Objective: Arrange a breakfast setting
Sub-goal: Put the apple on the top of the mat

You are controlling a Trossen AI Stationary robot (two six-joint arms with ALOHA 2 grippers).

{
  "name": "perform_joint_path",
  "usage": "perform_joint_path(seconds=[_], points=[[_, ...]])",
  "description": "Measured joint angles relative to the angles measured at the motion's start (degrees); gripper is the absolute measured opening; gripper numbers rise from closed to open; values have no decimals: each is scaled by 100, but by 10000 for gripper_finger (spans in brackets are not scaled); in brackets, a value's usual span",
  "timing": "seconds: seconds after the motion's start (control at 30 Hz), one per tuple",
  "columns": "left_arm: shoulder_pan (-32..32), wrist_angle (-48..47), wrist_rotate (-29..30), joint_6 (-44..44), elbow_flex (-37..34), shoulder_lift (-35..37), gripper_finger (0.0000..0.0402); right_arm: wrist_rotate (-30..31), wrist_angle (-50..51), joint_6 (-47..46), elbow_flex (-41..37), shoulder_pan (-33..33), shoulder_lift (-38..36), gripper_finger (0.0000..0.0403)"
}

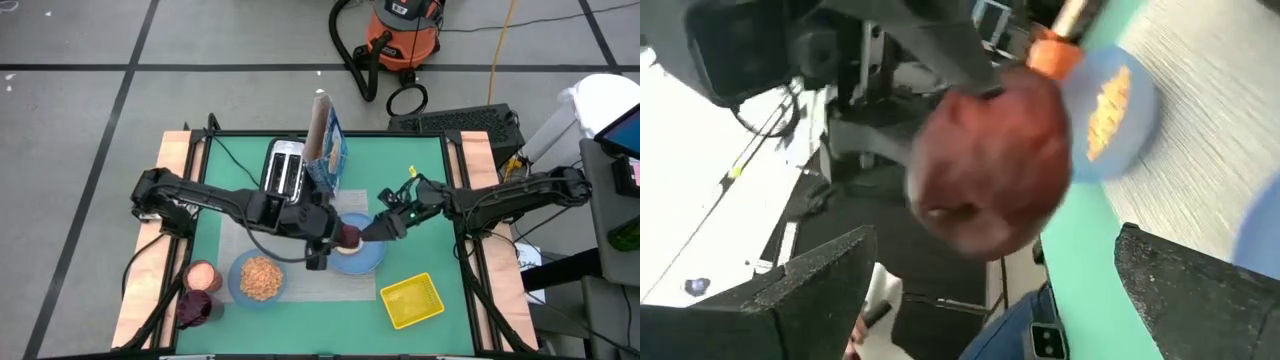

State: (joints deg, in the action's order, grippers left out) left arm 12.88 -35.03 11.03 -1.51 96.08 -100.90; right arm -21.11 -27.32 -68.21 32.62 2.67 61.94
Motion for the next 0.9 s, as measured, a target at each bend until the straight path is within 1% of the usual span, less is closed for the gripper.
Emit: perform_joint_path(seconds=[0.03, 0.1, 0.23, 0.33, 0.47, 0.67, 0.9], points=[[0, -7, -49, -101, 10, 27, 214, 3, -5, 152, 0, -31, -33, 393], [0, -347, -123, -315, -2, 140, 214, 110, -214, 496, -4, -78, -45, 393], [0, -413, -258, -694, 4, 275, 214, 728, -517, 1481, -2, -111, -71, 393], [0, -369, -296, -917, 13, 341, 214, 1233, -517, 2276, -2, -111, -69, 393], [-4, -472, -374, -1184, 0, 394, 214, 1671, -406, 2821, -2, -111, -69, 393], [-17, -531, -372, -1417, 1, 400, 214, 1653, -413, 3456, -2, -103, -67, 393], [-104, -546, -370, -1628, 1, 400, 214, 1649, -414, 4267, -4, 71, -67, 393]])
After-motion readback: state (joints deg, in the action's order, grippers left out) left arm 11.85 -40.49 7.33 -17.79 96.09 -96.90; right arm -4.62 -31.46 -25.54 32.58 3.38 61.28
